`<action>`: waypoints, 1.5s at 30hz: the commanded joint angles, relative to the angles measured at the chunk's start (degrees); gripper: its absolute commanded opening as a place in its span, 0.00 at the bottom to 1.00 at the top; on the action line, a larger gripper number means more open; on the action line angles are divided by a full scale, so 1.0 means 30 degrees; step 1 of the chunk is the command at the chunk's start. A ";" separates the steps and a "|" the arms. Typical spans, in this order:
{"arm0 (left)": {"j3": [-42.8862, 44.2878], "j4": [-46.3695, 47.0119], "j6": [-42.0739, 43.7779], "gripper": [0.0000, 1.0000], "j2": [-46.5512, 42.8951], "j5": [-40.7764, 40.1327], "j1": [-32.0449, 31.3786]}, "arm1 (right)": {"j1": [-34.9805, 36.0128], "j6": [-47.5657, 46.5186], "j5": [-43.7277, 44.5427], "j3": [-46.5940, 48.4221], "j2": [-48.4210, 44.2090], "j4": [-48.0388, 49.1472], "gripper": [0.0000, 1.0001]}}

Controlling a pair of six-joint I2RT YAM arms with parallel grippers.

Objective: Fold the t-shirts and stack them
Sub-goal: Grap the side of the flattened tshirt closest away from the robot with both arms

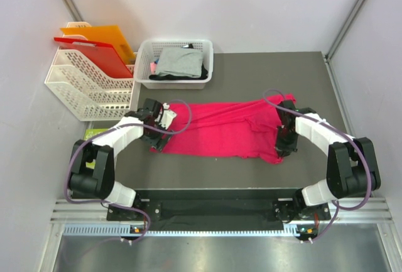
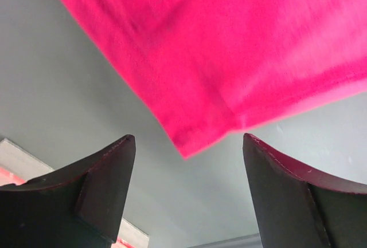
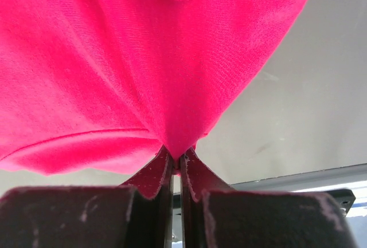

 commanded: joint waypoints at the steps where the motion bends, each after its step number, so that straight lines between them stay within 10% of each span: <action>1: -0.0325 -0.1824 0.0083 0.80 -0.1683 0.0948 0.0145 | 0.0136 -0.0138 0.0297 0.0478 -0.0508 -0.0570 0.00; 32: 0.0112 -0.0946 0.0903 0.43 0.0747 0.1423 0.1053 | 0.0136 -0.0225 -0.0143 0.1180 -0.0685 -0.0920 0.00; 45: 0.0554 -0.0918 0.1401 0.48 0.0600 0.1159 0.1551 | 0.0165 -0.0284 -0.0436 0.1884 -0.0245 -0.0950 0.00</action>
